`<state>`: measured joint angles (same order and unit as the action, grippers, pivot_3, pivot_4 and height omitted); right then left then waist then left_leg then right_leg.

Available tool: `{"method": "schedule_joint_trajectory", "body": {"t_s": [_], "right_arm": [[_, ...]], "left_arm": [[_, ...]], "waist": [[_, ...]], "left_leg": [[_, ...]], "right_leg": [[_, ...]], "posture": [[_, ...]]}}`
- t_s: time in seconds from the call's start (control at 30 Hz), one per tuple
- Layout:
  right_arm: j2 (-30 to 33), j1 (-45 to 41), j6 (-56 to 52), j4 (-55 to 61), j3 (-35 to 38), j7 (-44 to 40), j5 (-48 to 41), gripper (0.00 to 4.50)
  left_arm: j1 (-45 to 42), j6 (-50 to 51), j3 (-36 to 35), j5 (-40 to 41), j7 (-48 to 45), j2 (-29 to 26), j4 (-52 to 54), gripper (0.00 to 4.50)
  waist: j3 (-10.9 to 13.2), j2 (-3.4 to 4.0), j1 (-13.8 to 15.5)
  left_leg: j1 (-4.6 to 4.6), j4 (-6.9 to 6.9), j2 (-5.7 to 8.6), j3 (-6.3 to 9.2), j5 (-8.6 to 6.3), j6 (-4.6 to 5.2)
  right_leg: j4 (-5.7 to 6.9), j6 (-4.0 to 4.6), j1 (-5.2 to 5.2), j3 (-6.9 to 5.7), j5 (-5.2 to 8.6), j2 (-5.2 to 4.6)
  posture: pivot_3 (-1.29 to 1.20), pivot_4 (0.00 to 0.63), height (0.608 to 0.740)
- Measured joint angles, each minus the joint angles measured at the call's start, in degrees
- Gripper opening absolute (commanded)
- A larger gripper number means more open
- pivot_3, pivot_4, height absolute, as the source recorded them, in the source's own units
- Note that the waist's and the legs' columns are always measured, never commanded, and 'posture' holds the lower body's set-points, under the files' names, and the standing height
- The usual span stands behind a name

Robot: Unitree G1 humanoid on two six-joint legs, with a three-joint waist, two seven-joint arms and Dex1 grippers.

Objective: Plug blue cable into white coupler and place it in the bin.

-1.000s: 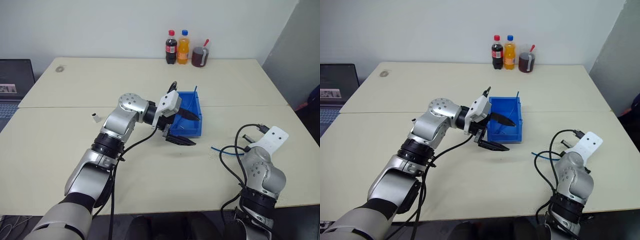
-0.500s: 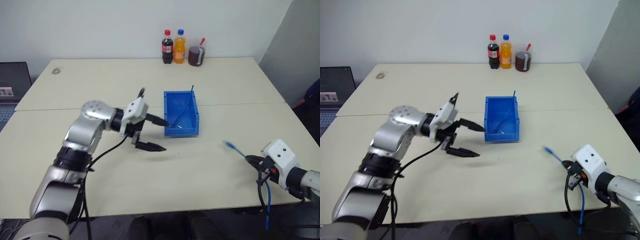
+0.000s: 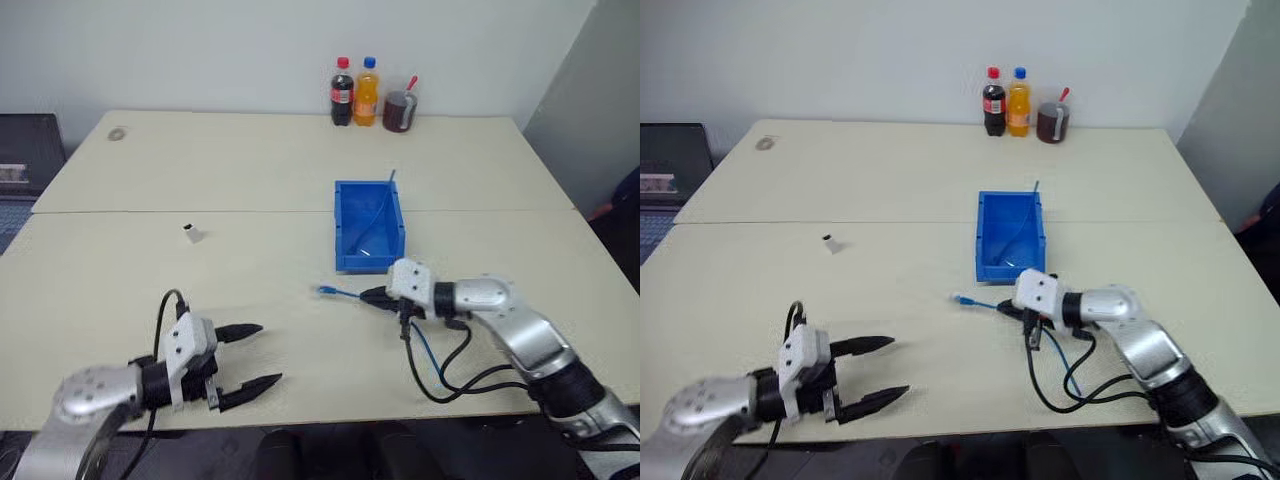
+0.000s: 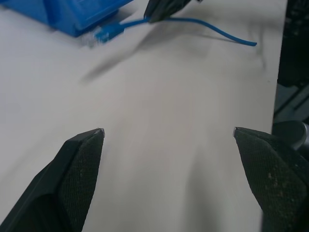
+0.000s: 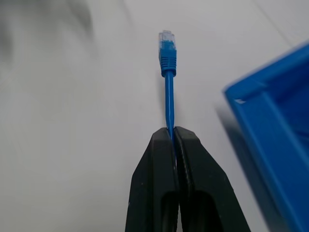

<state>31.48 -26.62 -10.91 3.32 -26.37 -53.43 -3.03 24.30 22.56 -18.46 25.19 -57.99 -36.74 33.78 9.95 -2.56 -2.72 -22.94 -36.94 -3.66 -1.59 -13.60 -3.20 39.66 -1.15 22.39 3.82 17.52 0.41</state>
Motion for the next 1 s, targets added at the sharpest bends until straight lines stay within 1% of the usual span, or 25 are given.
{"method": "schedule_joint_trajectory", "body": {"t_s": [0.07, 0.23, 0.27, 0.3, 0.37, 0.43, 0.5, 0.6, 0.67, 0.7, 0.73, 0.8, 0.83, 0.9, 0.93, 0.97, 1.0], "right_arm": [[-1.2, -0.9, 3.9, -4.2, -2.2, -0.9, 2.4, 0.02], [-3.1, -2.1, 10.9, -8.7, -4.2, -2.3, 5.8, 0.02], [-3.6, -2.1, 11.9, -9.4, -4.2, -2.3, 6.2, 0.46], [-4.1, -2.1, 12.5, -9.9, -4.1, -2.3, 6.3, 0.57], [-5.0, -2.1, 13.4, -10.9, -3.8, -2.3, 6.4, 1.14], [-5.4, -2.0, 13.8, -11.3, -3.1, -2.3, 6.4, 1.55], [-5.4, -1.4, 13.1, -10.9, -1.9, -2.1, 6.3, 2.05], [-5.0, 1.1, 9.3, -7.7, 0.5, -1.5, 5.2, 2.86], [-4.6, 4.8, 2.1, -2.4, 3.1, -0.9, 2.6, 3.45], [-4.6, 5.6, -0.2, -0.6, 3.6, -0.7, 1.6, 3.61], [-4.1, 7.3, -4.4, 3.4, 5.5, -0.1, -0.4, 3.87], [-3.3, 8.3, -9.1, 8.1, 8.1, 0.4, -2.7, 4.35], [-2.4, 9.4, -13.9, 13.2, 11.2, 1.2, -5.4, 4.44], [-0.9, 11.0, -21.3, 21.2, 16.0, 2.4, -10.1, 4.44], [0.8, 12.9, -27.3, 28.2, 20.5, 3.4, -14.2, 4.44], [1.2, 13.1, -28.2, 29.1, 21.1, 3.5, -14.7, 4.44], [2.5, 15.3, -33.3, 35.0, 24.8, 4.5, -18.2, 4.44]], "left_arm": [[4.0, 0.8, -1.4, 0.3, 3.6, 2.6, 3.4, 4.5], [6.7, 0.8, -2.0, 0.3, 10.0, 5.7, 6.9, 4.5], [6.9, 0.8, -2.0, 0.2, 10.9, 5.7, 7.0, 4.5], [7.0, 0.8, -1.8, 0.2, 11.5, 5.8, 7.0, 4.5], [7.0, 0.8, -0.8, 0.0, 12.4, 5.8, 7.1, 4.5], [6.5, 0.7, 0.7, -0.1, 12.3, 5.5, 7.0, 4.5], [4.7, 0.2, 1.5, -0.3, 11.4, 3.9, 5.7, 4.5], [-0.5, -1.6, 2.4, -0.9, 8.2, -0.4, 0.2, 4.5], [-8.4, -3.4, 4.2, -1.3, 4.2, -4.2, -6.3, 4.5], [-10.9, -4.1, 4.6, -1.5, 3.1, -5.3, -8.4, 4.5], [-15.8, -5.1, 6.0, -1.7, 0.7, -6.5, -11.7, 4.5], [-20.8, -6.3, 8.0, -1.8, -1.9, -7.6, -15.3, 4.5], [-26.1, -7.6, 10.6, -2.5, -4.8, -8.1, -19.2, 4.5], [-34.2, -9.7, 15.0, -3.9, -9.4, -8.1, -25.5, 4.5], [-40.2, -11.8, 19.1, -5.3, -13.8, -7.4, -30.8, 4.5], [-41.1, -12.1, 19.7, -5.4, -14.4, -7.2, -31.6, 4.5], [-45.6, -14.0, 23.4, -7.1, -18.5, -6.3, -36.4, 4.5]], "waist": [[0.0, 0.05, 0.4], [0.0, 0.07, 0.7], [0.0, 0.07, 0.7], [0.0, 0.06, 0.7], [0.0, 0.06, 0.7], [0.0, 0.06, 0.7], [0.0, 0.07, 0.8], [0.0, 0.1, 1.3], [0.0, 0.14, 1.6], [0.0, 0.18, 1.7], [0.0, 0.21, 1.6], [0.1, 0.23, 1.3], [0.1, 0.25, 1.2], [0.1, 0.24, 1.2], [0.0, 0.2, 1.1], [0.1, 0.26, 1.2], [0.0, 0.22, 1.2]], "left_leg": [[0.04, -0.01, 0.03, 0.0, -0.01, 0.02], [0.24, -0.03, 0.01, -0.05, -0.01, 0.03], [0.28, -0.04, 0.02, -0.08, -0.01, 0.03], [0.31, -0.04, 0.02, -0.11, -0.01, 0.02], [0.36, -0.03, -0.02, -0.1, -0.01, 0.02], [0.35, -0.01, -0.04, -0.1, -0.01, 0.02], [0.34, 0.02, -0.03, -0.09, -0.01, 0.02], [0.27, 0.0, 0.0, -0.08, 0.0, 0.02], [0.19, -0.02, 0.02, -0.08, 0.0, 0.01], [0.16, -0.05, 0.01, -0.11, 0.01, 0.0], [0.13, -0.04, 0.03, -0.09, 0.01, 0.0], [0.13, -0.04, 0.05, -0.1, 0.0, 0.0], [0.12, -0.05, 0.08, -0.1, 0.0, 0.0], [0.06, -0.04, 0.09, -0.14, 0.0, 0.0], [0.07, -0.01, 0.05, -0.15, 0.0, -0.01], [0.0, -0.02, 0.1, -0.16, 0.0, -0.01], [-0.03, 0.0, 0.04, -0.15, 0.0, -0.01]], "right_leg": [[-0.03, 0.01, -0.05, -0.01, 0.0, 0.0], [-0.02, 0.14, -0.17, 0.02, -0.08, 0.12], [-0.02, 0.14, -0.18, 0.05, -0.08, 0.27], [-0.02, 0.14, -0.19, 0.08, -0.08, 0.32], [0.0, 0.18, -0.19, 0.09, -0.07, 0.37], [0.05, 0.31, -0.16, 0.08, -0.08, 0.4], [0.09, 0.42, -0.15, 0.03, -0.06, 0.43], [0.13, 0.52, -0.11, -0.22, -0.02, 0.45], [0.18, 0.52, -0.09, -0.23, -0.01, 0.44], [0.21, 0.52, -0.04, -0.23, -0.02, 0.45], [0.21, 0.47, -0.05, -0.16, -0.03, 0.44], [0.19, 0.4, -0.02, -0.16, -0.07, 0.43], [0.18, 0.38, -0.01, -0.18, -0.07, 0.42], [0.13, 0.37, -0.02, -0.26, -0.07, 0.45], [0.03, 0.37, -0.04, -0.28, -0.08, 0.48], [0.06, 0.37, -0.04, -0.33, -0.07, 0.48], [-0.01, 0.37, -0.06, -0.34, -0.07, 0.53]], "posture": [[0.0, 0.15, 0.74], [0.0, 0.15, 0.74], [0.0, 0.15, 0.74], [0.0, 0.15, 0.74], [0.0, 0.15, 0.74], [0.0, 0.15, 0.74], [0.0, 0.15, 0.74], [0.0, 0.15, 0.74], [0.0, 0.15, 0.74], [0.0, 0.15, 0.74], [0.0, 0.15, 0.74], [0.0, 0.15, 0.74], [0.0, 0.15, 0.74], [0.0, 0.15, 0.74], [0.0, 0.15, 0.74], [0.0, 0.15, 0.74], [0.0, 0.15, 0.74]]}}
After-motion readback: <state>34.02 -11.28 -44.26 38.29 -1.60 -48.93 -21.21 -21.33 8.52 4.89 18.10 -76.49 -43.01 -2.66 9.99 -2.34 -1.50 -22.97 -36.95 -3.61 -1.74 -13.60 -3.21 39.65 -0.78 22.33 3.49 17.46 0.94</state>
